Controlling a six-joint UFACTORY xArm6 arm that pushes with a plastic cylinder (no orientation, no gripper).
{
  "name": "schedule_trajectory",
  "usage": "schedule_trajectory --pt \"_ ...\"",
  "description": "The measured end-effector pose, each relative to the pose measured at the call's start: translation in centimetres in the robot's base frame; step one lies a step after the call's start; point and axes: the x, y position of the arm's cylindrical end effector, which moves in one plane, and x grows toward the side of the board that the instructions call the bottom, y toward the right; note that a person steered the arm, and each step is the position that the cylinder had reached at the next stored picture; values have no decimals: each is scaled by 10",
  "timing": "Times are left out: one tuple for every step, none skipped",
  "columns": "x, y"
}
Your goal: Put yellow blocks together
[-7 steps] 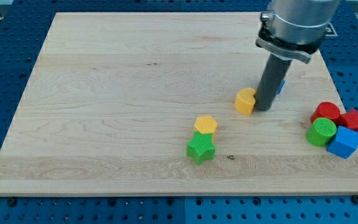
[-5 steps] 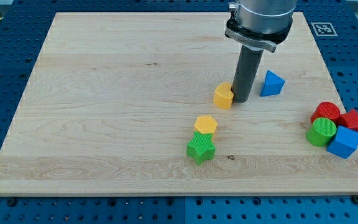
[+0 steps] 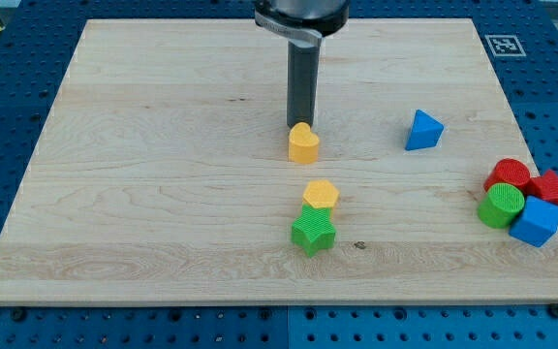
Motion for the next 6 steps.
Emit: schedule_trajectory --pt "6 0" --pt "9 0" --pt "13 0" --pt "17 0" --pt "17 -12" --pt "17 -42"
